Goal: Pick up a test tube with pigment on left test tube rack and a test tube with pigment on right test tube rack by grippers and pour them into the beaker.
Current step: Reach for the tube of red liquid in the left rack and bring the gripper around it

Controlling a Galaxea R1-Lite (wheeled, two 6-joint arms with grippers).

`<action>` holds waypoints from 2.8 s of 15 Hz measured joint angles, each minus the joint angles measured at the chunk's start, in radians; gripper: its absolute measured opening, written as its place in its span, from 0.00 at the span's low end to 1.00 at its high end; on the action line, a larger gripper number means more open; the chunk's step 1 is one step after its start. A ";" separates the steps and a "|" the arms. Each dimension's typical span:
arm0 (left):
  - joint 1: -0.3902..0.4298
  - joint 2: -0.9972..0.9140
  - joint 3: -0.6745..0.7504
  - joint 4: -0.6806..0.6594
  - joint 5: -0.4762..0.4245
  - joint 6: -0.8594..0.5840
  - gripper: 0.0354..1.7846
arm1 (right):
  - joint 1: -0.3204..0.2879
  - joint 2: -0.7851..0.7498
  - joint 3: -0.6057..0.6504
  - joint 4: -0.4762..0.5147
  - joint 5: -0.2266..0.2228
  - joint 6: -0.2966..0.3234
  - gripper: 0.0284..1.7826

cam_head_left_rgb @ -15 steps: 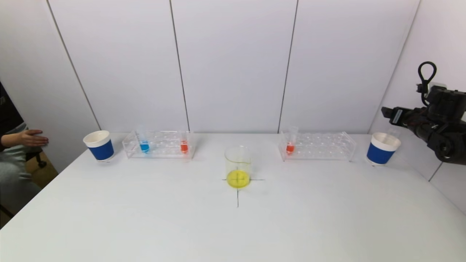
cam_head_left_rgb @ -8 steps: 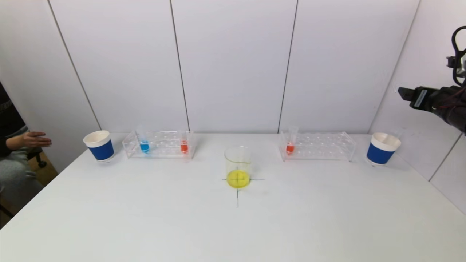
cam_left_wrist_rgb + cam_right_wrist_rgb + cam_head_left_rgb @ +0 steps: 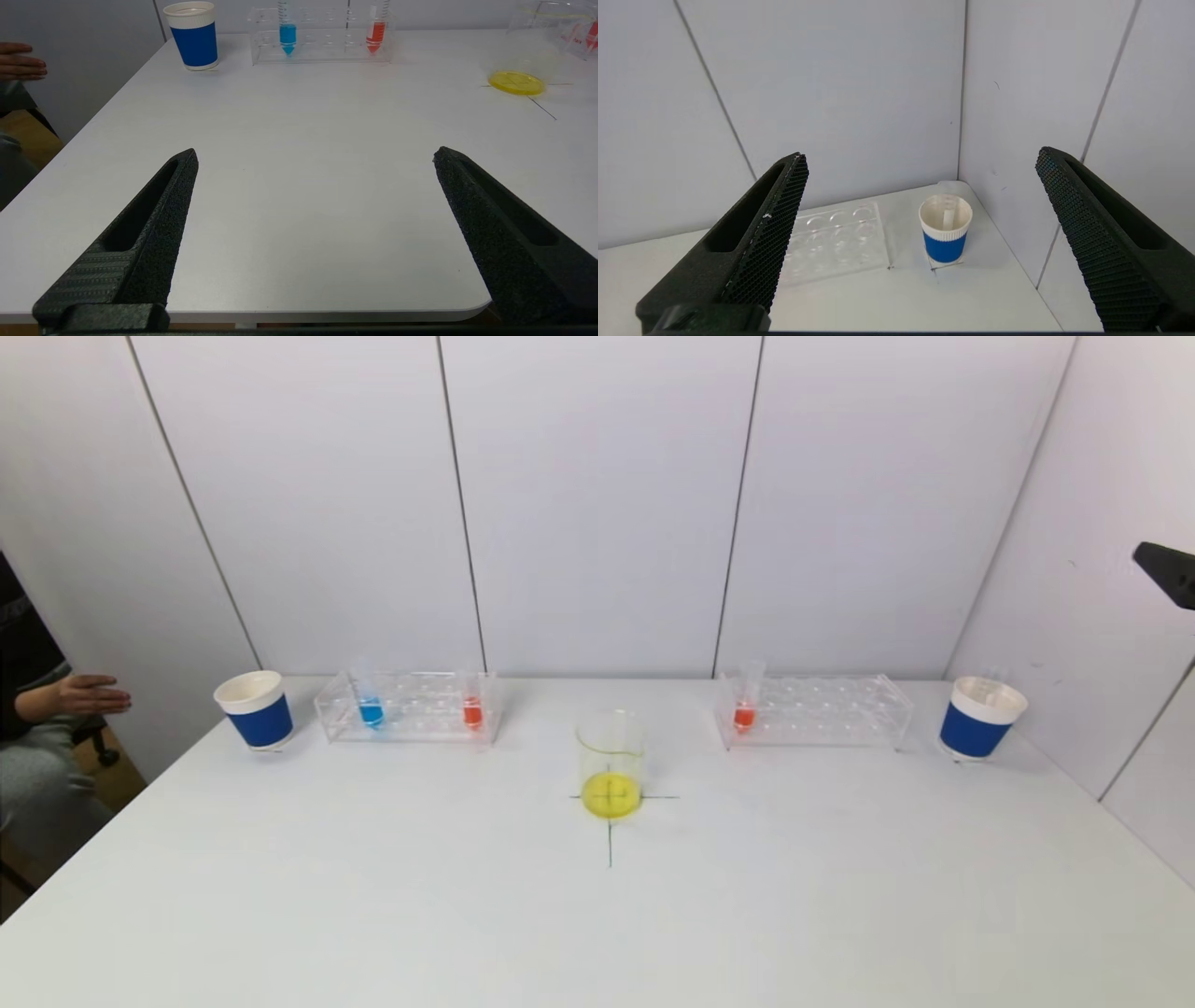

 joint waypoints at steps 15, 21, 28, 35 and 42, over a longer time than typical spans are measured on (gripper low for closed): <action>0.000 0.000 0.000 0.000 -0.001 0.000 0.99 | 0.074 -0.910 0.225 0.667 0.219 0.070 1.00; 0.000 0.000 0.000 0.000 -0.001 0.000 0.99 | 0.104 -1.135 0.356 0.654 0.194 0.039 1.00; 0.000 0.000 0.000 0.000 -0.001 0.000 0.99 | 0.106 -1.191 0.652 0.285 0.154 -0.095 1.00; 0.000 0.000 0.000 0.000 -0.001 0.000 0.99 | 0.106 -1.193 0.671 0.443 0.149 -0.176 1.00; 0.000 0.000 0.000 0.000 -0.001 0.000 0.99 | 0.106 -1.193 0.671 0.449 0.178 -0.225 1.00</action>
